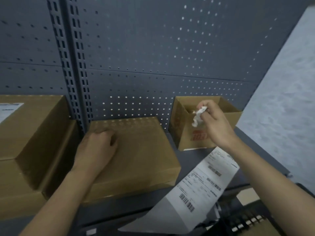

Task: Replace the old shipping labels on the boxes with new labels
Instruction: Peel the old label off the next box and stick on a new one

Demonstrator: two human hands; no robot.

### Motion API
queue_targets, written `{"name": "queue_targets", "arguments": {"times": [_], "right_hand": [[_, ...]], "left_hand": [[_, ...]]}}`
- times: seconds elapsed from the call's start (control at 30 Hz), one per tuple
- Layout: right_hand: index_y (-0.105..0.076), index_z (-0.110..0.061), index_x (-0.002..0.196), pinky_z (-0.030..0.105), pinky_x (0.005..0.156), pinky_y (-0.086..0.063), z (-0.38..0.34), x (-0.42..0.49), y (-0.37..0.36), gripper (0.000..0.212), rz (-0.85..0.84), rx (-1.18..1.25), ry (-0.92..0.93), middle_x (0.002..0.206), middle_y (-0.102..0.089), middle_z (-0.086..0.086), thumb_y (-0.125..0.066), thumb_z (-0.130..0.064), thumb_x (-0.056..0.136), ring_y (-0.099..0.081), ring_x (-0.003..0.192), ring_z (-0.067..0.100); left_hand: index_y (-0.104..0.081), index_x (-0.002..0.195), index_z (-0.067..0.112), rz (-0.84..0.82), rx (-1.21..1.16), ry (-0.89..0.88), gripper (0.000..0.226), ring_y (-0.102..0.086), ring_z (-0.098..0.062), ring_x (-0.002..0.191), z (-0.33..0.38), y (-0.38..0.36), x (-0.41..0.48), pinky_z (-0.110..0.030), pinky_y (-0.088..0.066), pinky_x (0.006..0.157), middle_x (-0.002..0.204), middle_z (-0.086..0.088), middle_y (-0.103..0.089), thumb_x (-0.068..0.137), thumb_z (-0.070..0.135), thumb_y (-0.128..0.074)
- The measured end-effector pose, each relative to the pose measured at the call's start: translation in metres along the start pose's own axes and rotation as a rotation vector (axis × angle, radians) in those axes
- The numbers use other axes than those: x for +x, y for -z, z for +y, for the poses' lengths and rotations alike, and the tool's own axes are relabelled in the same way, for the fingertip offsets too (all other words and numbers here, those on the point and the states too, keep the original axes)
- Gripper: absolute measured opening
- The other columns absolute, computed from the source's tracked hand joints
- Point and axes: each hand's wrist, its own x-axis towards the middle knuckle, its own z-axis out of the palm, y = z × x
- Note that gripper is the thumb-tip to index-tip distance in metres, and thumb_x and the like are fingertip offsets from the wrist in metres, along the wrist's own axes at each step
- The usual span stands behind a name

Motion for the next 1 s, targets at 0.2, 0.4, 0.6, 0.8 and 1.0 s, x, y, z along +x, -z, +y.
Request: {"name": "queue_targets", "arguments": {"times": [0.2, 0.4, 0.6, 0.8, 1.0], "right_hand": [[-0.067, -0.026, 0.101, 0.017, 0.077, -0.047, 0.022, 0.022, 0.047, 0.013, 0.192, -0.015, 0.059, 0.095, -0.069, -0.013, -0.07, -0.019, 0.09, -0.065, 0.087, 0.002], [-0.075, -0.021, 0.095, 0.014, 0.072, -0.049, 0.043, 0.041, 0.069, 0.014, 0.368, 0.008, 0.029, 0.089, -0.073, -0.013, -0.078, -0.025, 0.081, -0.068, 0.082, 0.0], [-0.076, -0.013, 0.094, 0.007, 0.067, -0.046, 0.051, 0.055, 0.074, 0.017, 0.352, -0.123, 0.023, 0.082, -0.068, -0.01, -0.069, -0.027, 0.091, -0.061, 0.07, -0.004], [-0.071, -0.016, 0.069, 0.028, 0.065, -0.038, 0.068, 0.055, 0.072, 0.031, 0.145, -0.285, -0.018, 0.064, -0.066, -0.006, -0.055, -0.025, 0.094, -0.051, 0.062, 0.002], [-0.07, -0.043, 0.066, 0.049, 0.095, -0.048, 0.08, 0.056, 0.076, 0.014, 0.136, -0.314, -0.022, 0.07, -0.066, -0.026, -0.075, -0.041, 0.079, -0.067, 0.093, 0.012]], "left_hand": [[-0.069, 0.096, 0.021, -0.053, -0.159, -0.101, 0.015, -0.065, -0.024, 0.081, 0.048, -0.017, -0.001, -0.042, -0.055, 0.076, 0.09, 0.0, -0.07, 0.091, 0.028, -0.057], [-0.073, 0.09, 0.009, -0.077, -0.275, -0.43, 0.009, -0.065, -0.02, 0.076, 0.126, -0.048, -0.013, -0.039, -0.052, 0.071, 0.087, -0.006, -0.072, 0.087, 0.011, -0.064], [-0.067, 0.092, 0.008, -0.181, -0.159, -0.575, 0.017, -0.058, -0.021, 0.089, 0.179, -0.071, -0.037, -0.038, -0.053, 0.07, 0.095, -0.004, -0.064, 0.093, 0.021, -0.056], [-0.059, 0.109, 0.015, -0.346, 0.165, -0.44, 0.017, -0.054, -0.021, 0.109, 0.209, -0.085, -0.056, -0.031, -0.042, 0.071, 0.113, -0.003, -0.056, 0.1, 0.025, -0.049], [-0.057, 0.12, 0.01, -0.555, 0.187, -0.298, 0.031, -0.047, -0.026, 0.118, 0.217, -0.104, -0.062, -0.034, -0.046, 0.088, 0.123, -0.009, -0.051, 0.101, 0.033, -0.05]]}}
